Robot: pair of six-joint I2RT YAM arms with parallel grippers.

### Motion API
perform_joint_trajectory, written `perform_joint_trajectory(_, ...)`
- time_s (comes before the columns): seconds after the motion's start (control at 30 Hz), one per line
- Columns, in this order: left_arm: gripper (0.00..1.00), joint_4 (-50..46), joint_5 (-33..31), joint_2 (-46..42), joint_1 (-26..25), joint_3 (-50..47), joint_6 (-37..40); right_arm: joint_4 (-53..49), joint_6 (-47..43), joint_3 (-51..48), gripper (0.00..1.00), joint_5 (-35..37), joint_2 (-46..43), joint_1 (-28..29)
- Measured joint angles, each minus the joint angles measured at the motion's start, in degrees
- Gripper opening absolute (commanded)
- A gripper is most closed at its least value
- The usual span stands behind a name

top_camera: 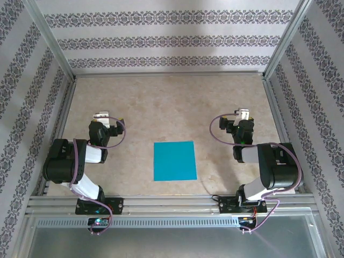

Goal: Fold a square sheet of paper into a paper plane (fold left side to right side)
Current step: Move the square sheet of paper to the center of the table.

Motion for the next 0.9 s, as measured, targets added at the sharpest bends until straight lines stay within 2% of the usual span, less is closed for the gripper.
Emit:
perform_joint_trajectory(0.43,1.00,-1.29,4.02,0.00,0.00,0.15,1.51,0.00,0.02,0.02,0.98,-0.04,0.00,0.00)
perform_joint_trajectory(0.9,1.00,-1.46,4.07,0.00,0.00,0.15,1.51,0.00,0.00,0.00,0.98,-0.22,0.00,0.00)
